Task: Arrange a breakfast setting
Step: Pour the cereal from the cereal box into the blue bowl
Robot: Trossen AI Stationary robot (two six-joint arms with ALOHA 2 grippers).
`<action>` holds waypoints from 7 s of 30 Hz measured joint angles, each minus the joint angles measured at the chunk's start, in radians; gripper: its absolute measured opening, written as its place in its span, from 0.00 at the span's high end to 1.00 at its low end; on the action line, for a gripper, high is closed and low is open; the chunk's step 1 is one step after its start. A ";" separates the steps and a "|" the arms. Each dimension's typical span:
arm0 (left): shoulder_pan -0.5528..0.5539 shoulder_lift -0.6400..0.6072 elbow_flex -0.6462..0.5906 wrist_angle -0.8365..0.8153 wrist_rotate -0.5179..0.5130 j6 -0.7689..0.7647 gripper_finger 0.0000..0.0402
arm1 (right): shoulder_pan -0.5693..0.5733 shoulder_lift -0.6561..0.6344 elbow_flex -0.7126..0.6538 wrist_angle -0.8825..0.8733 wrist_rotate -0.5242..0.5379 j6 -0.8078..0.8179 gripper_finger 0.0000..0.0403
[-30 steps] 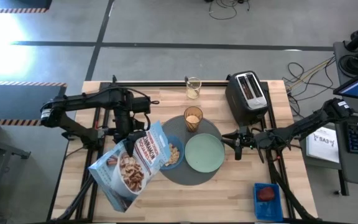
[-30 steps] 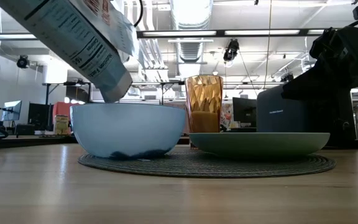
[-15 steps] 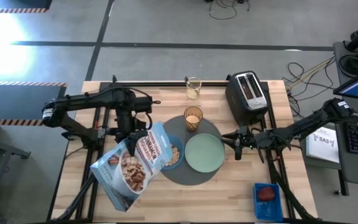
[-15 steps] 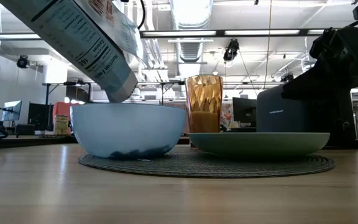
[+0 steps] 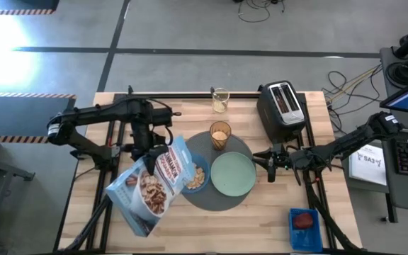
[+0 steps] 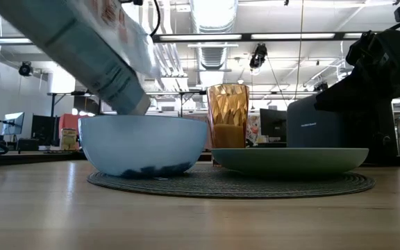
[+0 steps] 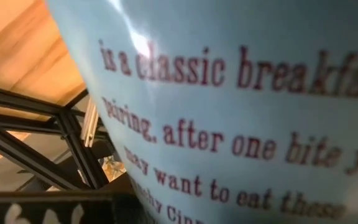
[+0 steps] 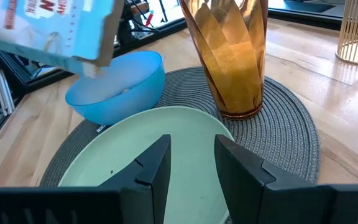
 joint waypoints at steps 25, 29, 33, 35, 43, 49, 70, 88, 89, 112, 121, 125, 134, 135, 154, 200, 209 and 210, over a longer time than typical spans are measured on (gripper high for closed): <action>0.037 0.000 -0.058 0.002 0.048 0.000 0.69 | 0.000 0.000 0.000 0.000 0.000 0.000 0.72; 0.036 -0.001 -0.058 0.001 0.048 0.000 0.69 | 0.000 0.000 0.000 0.000 0.000 0.000 0.72; 0.061 -0.001 -0.053 0.001 0.045 -0.007 0.69 | 0.000 0.000 0.000 0.000 0.000 0.000 0.72; 0.061 -0.001 -0.053 0.005 0.022 -0.007 0.69 | 0.000 0.000 0.000 0.000 0.000 0.000 0.72; 0.076 -0.003 -0.067 0.004 0.036 -0.038 0.69 | 0.000 0.000 0.000 0.000 0.000 0.000 0.72; 0.074 -0.003 -0.068 0.004 0.028 -0.034 0.69 | 0.000 0.000 0.000 0.000 0.000 0.000 0.72; 0.018 -0.009 0.030 0.001 0.116 -0.039 0.69 | 0.000 0.000 0.000 0.000 0.000 0.000 0.72; -0.033 -0.009 0.041 0.001 0.162 -0.135 0.77 | 0.000 0.000 0.000 0.000 0.000 0.000 0.72; -0.033 -0.008 0.041 0.001 0.158 -0.144 0.77 | 0.000 0.000 0.000 0.000 0.000 0.000 0.72; -0.065 -0.008 0.100 0.005 0.192 -0.296 0.77 | 0.000 0.000 0.000 0.000 0.000 0.000 0.72; -0.086 0.013 0.099 0.003 0.227 -0.290 0.77 | 0.000 0.000 0.000 0.000 0.000 0.000 0.72; -0.106 0.025 0.103 0.001 0.244 -0.285 0.77 | 0.000 0.000 0.000 0.000 0.000 0.000 0.72; -0.115 0.027 0.111 0.001 0.245 -0.291 0.77 | 0.000 0.000 0.000 0.001 0.000 0.000 0.72; -0.114 0.026 0.111 0.000 0.245 -0.290 0.77 | 0.000 0.000 0.000 0.001 0.000 0.000 0.72; -0.100 0.008 0.108 0.061 0.143 -0.268 0.77 | 0.000 0.000 0.000 0.000 0.000 0.000 0.72; -0.243 -0.261 0.102 -0.001 -0.843 -0.026 0.81 | 0.000 0.000 0.000 0.000 0.000 0.000 0.72; -0.366 -0.398 0.024 -0.001 -1.290 -0.061 0.81 | 0.000 0.000 0.000 0.000 0.000 0.000 0.72; -0.367 -0.410 0.006 -0.001 -1.302 -0.060 0.81 | 0.000 0.000 0.000 0.000 0.000 0.000 0.72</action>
